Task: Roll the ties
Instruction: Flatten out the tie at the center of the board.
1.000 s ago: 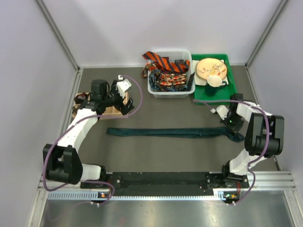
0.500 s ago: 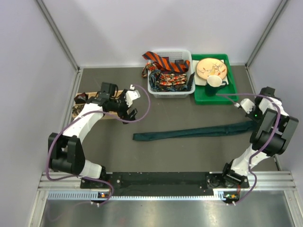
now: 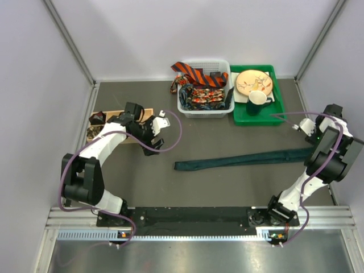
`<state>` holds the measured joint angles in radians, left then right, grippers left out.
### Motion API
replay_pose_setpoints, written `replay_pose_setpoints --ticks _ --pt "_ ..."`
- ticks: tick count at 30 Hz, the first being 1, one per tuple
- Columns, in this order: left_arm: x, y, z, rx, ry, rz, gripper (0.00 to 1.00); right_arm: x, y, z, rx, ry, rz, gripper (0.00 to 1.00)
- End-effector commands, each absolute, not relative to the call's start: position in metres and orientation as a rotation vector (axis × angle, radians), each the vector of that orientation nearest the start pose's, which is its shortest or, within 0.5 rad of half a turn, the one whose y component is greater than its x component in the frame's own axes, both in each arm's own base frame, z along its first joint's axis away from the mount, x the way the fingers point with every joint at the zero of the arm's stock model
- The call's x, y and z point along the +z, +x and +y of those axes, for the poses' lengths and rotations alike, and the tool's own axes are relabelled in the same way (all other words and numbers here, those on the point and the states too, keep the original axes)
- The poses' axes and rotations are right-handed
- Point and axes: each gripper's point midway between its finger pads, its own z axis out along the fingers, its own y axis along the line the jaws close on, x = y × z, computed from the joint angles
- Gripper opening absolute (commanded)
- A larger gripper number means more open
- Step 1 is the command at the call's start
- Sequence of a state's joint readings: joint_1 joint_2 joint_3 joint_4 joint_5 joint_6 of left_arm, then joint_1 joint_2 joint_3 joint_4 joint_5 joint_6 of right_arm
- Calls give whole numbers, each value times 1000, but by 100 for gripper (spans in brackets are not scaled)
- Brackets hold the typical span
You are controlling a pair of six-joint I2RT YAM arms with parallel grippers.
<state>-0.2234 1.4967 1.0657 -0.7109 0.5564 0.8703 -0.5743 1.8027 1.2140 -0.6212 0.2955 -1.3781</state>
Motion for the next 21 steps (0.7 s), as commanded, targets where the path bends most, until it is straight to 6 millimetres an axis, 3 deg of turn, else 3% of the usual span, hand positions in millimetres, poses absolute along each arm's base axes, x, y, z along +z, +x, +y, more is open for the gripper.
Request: replay_pose_setpoints --ticks 1,2,4,7,9,11,14,16,20,21 --pt "112 280 -146 -553 1548 1980 99 105 294 -294 -786 -1013 2821 58" --pt "110 274 -149 -565 1568 1978 99 117 291 -285 -734 -967 2829 74" --pt "109 262 -155 -574 1610 1968 99 139 296 -264 -655 -932 2762 82" --pt "103 244 -185 -583 1688 1907 99 175 302 -220 -489 -786 2667 99" --pt "103 252 -200 -531 1663 1885 99 211 311 -180 -343 -727 2531 99" --pt "100 247 -220 -527 1715 1829 99 243 325 -145 -176 -564 2397 99" --pt "87 242 -250 -498 1801 1777 99 284 340 -106 16 -375 2197 99" --pt "76 242 -270 -476 1851 1763 99 295 339 -88 130 -239 2136 99" --pt "64 252 -298 -468 1860 1748 99 311 338 -35 438 -326 2007 99" --pt "59 250 -307 -476 1883 1739 99 310 338 -29 457 -323 2018 99"
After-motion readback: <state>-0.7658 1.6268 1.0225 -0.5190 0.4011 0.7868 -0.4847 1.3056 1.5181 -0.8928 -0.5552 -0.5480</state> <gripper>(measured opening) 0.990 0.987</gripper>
